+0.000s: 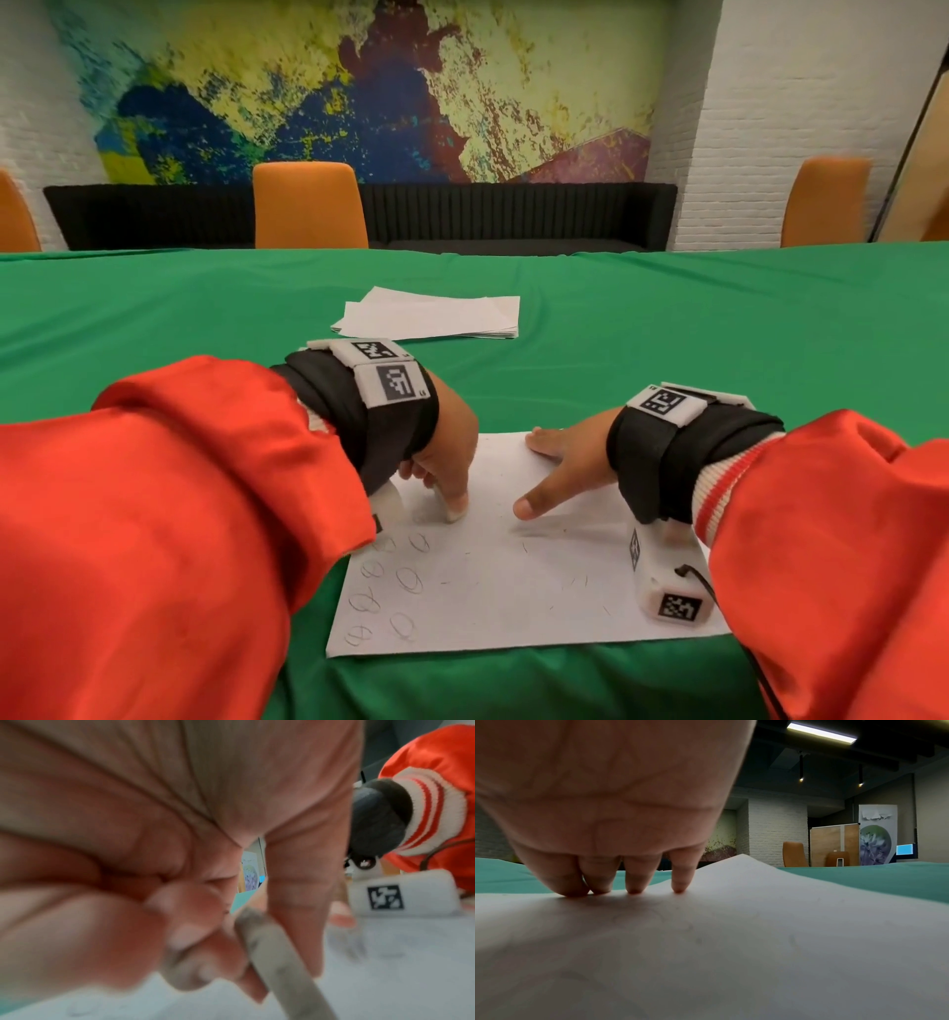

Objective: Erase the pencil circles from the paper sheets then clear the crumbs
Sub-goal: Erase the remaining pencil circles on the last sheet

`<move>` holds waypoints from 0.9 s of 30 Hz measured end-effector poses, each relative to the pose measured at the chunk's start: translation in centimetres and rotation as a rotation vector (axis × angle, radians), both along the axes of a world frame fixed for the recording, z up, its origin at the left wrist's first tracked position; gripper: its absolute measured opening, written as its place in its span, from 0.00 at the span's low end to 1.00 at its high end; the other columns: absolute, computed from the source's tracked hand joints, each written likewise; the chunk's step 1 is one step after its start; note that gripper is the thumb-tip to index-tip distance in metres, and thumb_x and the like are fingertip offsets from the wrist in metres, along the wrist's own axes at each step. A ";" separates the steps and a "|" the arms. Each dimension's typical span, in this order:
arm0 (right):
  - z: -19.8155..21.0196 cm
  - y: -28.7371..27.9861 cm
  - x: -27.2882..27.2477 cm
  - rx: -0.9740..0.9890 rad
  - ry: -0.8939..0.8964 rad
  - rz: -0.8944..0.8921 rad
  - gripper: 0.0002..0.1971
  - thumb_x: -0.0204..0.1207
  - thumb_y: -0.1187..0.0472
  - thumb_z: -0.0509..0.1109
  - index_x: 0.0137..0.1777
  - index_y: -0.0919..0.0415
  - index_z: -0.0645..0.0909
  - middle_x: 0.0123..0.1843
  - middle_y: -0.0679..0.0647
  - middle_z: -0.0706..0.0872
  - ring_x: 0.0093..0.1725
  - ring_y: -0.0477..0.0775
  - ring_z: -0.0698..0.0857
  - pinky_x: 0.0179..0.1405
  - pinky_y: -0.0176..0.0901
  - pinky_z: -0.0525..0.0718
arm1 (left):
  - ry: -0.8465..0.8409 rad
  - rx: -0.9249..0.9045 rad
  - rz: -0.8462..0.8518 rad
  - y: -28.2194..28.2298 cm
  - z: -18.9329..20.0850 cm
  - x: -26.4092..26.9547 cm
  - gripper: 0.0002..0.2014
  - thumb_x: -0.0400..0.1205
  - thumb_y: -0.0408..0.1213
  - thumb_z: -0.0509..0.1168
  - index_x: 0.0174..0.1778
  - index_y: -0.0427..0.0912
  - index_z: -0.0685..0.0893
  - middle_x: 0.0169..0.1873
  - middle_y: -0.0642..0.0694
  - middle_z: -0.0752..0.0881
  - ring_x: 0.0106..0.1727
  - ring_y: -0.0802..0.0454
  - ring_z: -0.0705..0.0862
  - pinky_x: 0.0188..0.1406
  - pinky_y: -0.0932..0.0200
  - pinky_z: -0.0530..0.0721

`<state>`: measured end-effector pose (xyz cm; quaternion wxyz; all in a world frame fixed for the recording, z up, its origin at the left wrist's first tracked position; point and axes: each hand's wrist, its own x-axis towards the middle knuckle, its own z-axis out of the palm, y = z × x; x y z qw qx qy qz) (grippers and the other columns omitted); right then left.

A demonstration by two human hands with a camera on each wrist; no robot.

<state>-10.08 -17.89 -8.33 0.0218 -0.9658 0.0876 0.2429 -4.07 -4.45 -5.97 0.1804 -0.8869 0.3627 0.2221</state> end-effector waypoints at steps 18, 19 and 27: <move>0.1 0.4 -0.1 -0.121 -0.066 0.048 0.34 0.82 0.39 0.51 0.83 0.55 0.51 0.84 0.50 0.56 0.81 0.55 0.60 0.76 0.43 0.58 | 0.156 -0.331 0.254 7.0 0.2 2.5 0.08 0.83 0.38 0.63 0.38 0.47 0.78 0.31 0.53 0.83 0.25 0.62 0.80 0.38 0.70 0.82; 0.2 0.5 -0.2 -0.125 -0.067 0.048 0.33 0.82 0.39 0.51 0.83 0.55 0.52 0.84 0.51 0.57 0.81 0.55 0.61 0.75 0.43 0.58 | 0.180 -0.334 0.271 7.6 0.1 2.5 0.08 0.84 0.36 0.63 0.38 0.47 0.77 0.31 0.51 0.83 0.24 0.62 0.80 0.35 0.70 0.82; 0.5 1.3 -0.7 -0.154 -0.039 0.017 0.35 0.82 0.40 0.54 0.83 0.55 0.50 0.84 0.52 0.55 0.81 0.56 0.60 0.77 0.45 0.57 | 0.088 -0.488 0.255 9.4 0.1 1.4 0.08 0.84 0.33 0.61 0.56 0.49 0.74 0.31 0.52 0.83 0.23 0.62 0.80 0.29 0.72 0.79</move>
